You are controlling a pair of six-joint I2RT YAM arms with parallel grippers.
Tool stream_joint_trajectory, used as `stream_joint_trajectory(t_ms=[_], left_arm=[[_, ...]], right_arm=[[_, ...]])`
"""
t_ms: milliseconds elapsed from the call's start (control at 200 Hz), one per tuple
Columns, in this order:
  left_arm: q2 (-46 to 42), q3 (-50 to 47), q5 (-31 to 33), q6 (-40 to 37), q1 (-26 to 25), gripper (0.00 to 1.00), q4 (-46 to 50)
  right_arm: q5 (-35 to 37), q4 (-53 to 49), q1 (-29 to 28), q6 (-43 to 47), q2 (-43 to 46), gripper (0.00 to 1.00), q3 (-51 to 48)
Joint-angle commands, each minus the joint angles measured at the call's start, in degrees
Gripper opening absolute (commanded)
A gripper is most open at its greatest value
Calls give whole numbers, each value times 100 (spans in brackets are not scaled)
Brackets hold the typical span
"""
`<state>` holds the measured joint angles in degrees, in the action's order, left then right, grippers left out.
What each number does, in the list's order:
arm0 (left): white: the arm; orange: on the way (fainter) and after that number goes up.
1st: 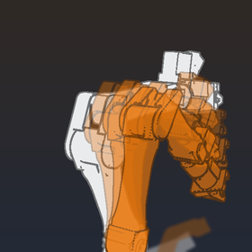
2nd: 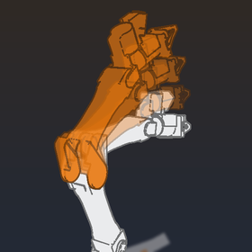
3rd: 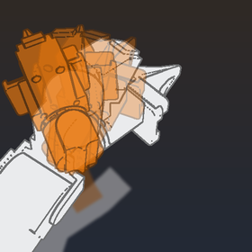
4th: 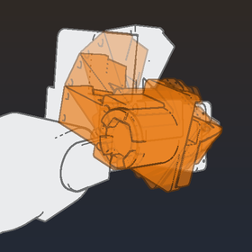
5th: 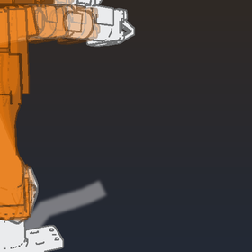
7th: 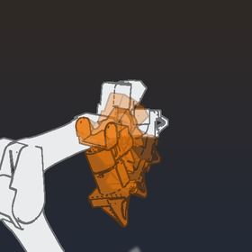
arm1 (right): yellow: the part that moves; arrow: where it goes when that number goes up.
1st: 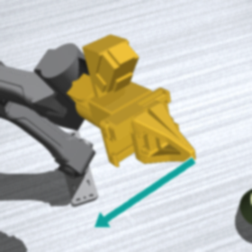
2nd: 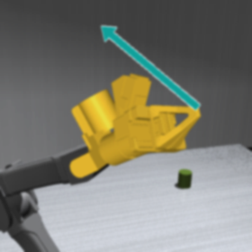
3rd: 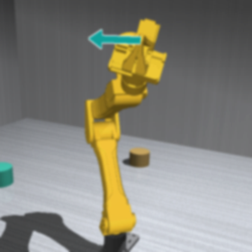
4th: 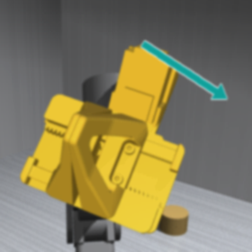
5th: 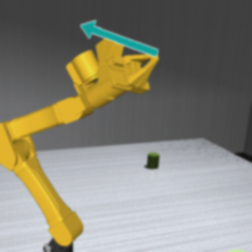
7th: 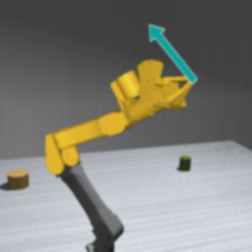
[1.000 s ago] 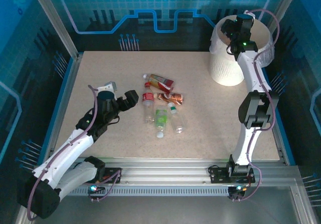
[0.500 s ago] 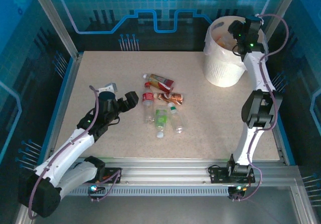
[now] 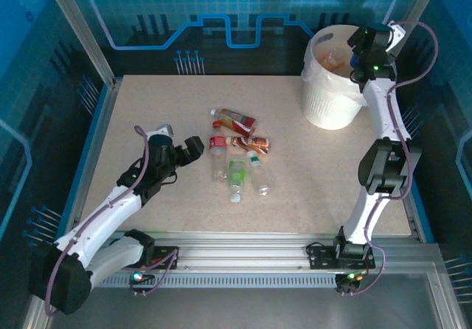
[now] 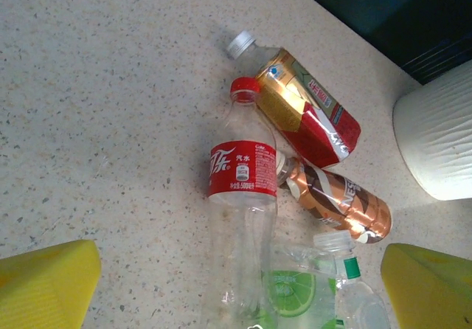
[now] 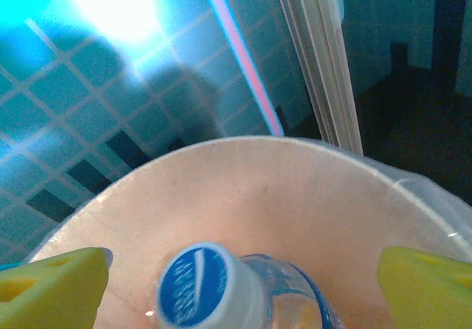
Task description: Put the plastic bottles in the bin
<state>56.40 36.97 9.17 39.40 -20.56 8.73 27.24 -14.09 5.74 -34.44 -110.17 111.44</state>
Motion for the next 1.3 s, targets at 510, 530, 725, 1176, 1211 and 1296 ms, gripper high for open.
stream_joint_trajectory(t_ms=[510,530,725,1176,1211,1296], left_arm=[[159,103,29,474,135,99,348],[173,100,49,505,144,99,356],[360,79,8,874,232,99,351],[720,161,-189,1197,271,99,336],[738,161,-233,1193,271,99,315],[771,153,-330,1193,271,99,245]], right_arm=[[-2713,-1283,-614,2022,1325,100,-57],[-2857,-1356,-668,2070,1392,100,-150],[-3229,-1619,-1438,2215,2104,100,-1506],[-2489,-1843,-3605,1061,3143,100,-4734],[-2505,-2011,-3727,1202,3082,100,-4758],[-2492,-2399,-4026,1404,2872,100,-4792]])
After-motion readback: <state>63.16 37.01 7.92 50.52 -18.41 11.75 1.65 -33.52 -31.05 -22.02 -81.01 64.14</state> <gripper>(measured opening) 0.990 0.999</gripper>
